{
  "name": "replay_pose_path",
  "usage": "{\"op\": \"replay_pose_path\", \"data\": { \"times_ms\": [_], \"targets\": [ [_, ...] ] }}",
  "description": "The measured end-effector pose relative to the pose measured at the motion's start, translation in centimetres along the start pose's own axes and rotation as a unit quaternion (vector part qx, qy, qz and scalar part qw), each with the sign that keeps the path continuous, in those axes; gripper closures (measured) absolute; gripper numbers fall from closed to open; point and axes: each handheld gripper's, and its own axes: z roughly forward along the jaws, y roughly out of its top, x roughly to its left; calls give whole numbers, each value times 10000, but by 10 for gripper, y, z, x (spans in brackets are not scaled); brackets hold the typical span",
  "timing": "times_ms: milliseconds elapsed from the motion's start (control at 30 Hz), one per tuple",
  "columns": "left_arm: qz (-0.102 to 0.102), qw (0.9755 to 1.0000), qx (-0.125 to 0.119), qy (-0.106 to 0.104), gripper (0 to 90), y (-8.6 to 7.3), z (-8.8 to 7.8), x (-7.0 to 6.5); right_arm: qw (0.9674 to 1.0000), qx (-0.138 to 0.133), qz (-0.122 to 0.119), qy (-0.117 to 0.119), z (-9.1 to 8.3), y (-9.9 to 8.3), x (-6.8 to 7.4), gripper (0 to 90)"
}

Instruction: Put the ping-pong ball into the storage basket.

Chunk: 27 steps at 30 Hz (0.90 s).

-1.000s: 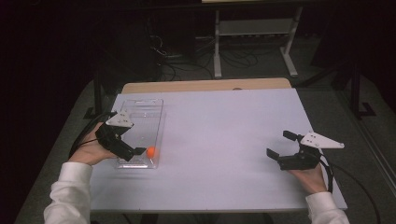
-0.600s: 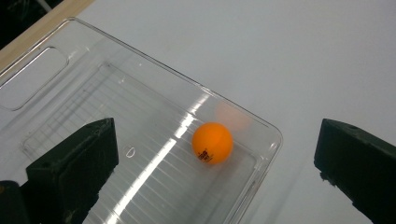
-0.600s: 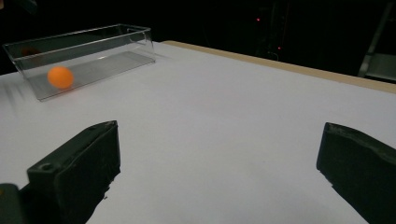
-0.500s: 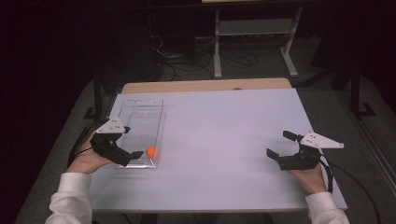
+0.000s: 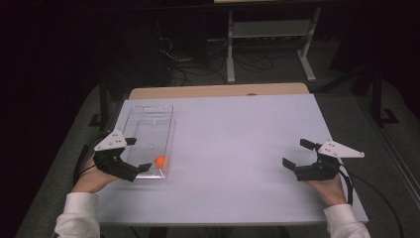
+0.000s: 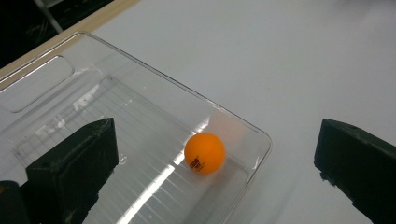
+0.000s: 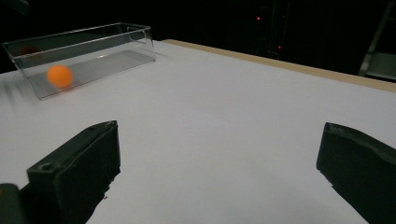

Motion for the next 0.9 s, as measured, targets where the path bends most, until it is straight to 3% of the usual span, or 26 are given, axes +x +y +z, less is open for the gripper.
{"op": "replay_pose_path", "data": {
  "times_ms": [233, 533, 667, 900],
  "targets": [
    [-40, 9996, -291, -17, 0, -3, 2, -6, 10000, -14, -4, -10, -1, 0, 0, 0],
    [-85, 9994, -316, 73, 0, -19, 6, -11, 10000, -12, -16, 15, -1, 0, 0, 0],
    [-200, 9980, -569, 178, 0, -27, 2, -12, 10000, -14, -9, 6, -1, 0, 0, 0],
    [-466, 9928, -1076, 233, 0, -42, -4, -11, 10000, 0, -14, 10, 0, 0, 1, 0]
  ]
}}
